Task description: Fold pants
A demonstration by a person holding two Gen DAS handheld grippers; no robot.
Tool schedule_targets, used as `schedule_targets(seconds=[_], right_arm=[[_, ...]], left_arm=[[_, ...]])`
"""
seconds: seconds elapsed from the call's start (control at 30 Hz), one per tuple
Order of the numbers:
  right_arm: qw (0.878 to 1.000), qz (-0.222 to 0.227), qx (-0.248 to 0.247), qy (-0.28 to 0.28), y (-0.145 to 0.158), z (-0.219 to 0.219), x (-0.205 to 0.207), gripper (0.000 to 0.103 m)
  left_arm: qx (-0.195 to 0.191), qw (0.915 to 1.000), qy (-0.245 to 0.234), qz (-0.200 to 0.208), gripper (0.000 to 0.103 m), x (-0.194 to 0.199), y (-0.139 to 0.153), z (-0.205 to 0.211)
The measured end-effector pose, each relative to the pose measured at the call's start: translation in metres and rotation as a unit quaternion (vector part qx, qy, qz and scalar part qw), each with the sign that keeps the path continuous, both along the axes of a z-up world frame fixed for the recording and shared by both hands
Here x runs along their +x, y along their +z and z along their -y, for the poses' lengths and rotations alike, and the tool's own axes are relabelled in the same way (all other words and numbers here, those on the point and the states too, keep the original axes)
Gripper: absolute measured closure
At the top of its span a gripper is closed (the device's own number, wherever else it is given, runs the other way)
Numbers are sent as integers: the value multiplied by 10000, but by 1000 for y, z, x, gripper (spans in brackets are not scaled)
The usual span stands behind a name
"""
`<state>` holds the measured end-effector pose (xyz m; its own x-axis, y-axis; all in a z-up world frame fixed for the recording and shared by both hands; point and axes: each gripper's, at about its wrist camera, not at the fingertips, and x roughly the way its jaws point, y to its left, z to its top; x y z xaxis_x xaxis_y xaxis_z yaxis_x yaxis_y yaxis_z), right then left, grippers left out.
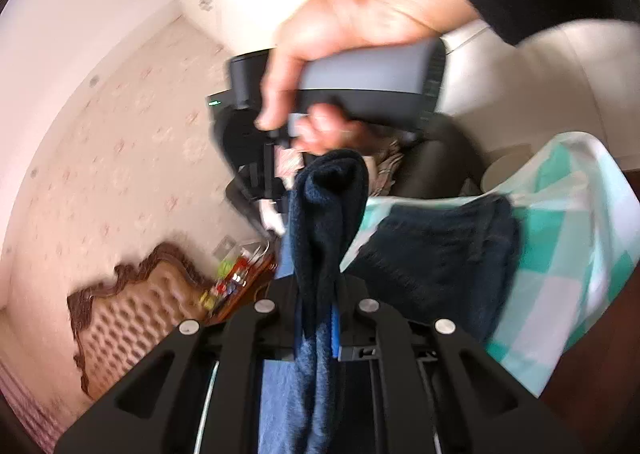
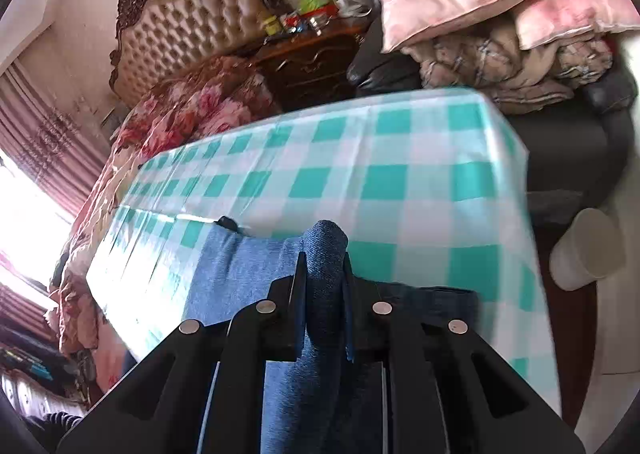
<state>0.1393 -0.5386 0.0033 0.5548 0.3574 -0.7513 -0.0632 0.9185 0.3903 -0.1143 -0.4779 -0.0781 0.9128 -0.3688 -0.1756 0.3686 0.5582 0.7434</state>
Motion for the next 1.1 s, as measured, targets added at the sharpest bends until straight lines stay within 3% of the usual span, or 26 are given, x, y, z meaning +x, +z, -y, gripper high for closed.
schedule_targets(seconds=[0.1,0.3,0.47,0.6,0.67,0.7,0.73,0.77,0.8,0.83,0.93,1.0,1.07,1.1], right_arm=[[9997,-148,51,-183,-17,26,-4,87],[9988,-364,-51,-332,-82,48,-5,87],[9992,-172,-126,-352,-83,47,-10,86],[9988,-182,-232,-398,-81,47,-12,85],[9983,-151,-323,-468,-80,47,-14,80],[9974,-120,-445,-560,-79,47,-16,76],[9957,-63,-629,-679,-76,47,-19,67],[9908,34,-1001,-915,-69,46,-24,61],[9859,133,-1260,-1096,-62,46,-29,54],[9782,315,-1551,-1341,-52,46,-36,51],[9591,657,-1922,-1972,-25,48,-62,47],[9555,801,-1778,-2215,-15,47,-87,47],[9557,714,-1610,-2360,-19,43,-111,46],[9570,663,-1491,-2397,-23,41,-119,46]], left_arm=[[275,9990,-250,-265,93,-2,-21,23],[612,9937,-414,-840,93,3,-57,49],[445,9921,-366,-1114,89,11,-54,53],[415,9907,-435,-1218,78,18,-54,55],[369,9899,-442,-1298,77,18,-53,57],[307,9889,-450,-1383,72,20,-51,55],[203,9878,-485,-1463,58,20,-46,51],[111,9874,-511,-1491,50,20,-41,45],[-82,9852,-613,-1596,33,18,-32,36],[-287,9822,-717,-1715,28,17,-22,28],[-934,9640,-904,-2318,28,21,12,-4],[-1668,9400,-758,-2879,34,43,39,-33],[-2301,8999,-486,-3673,41,93,57,-54],[-2441,8844,-468,-3951,43,114,61,-58]])
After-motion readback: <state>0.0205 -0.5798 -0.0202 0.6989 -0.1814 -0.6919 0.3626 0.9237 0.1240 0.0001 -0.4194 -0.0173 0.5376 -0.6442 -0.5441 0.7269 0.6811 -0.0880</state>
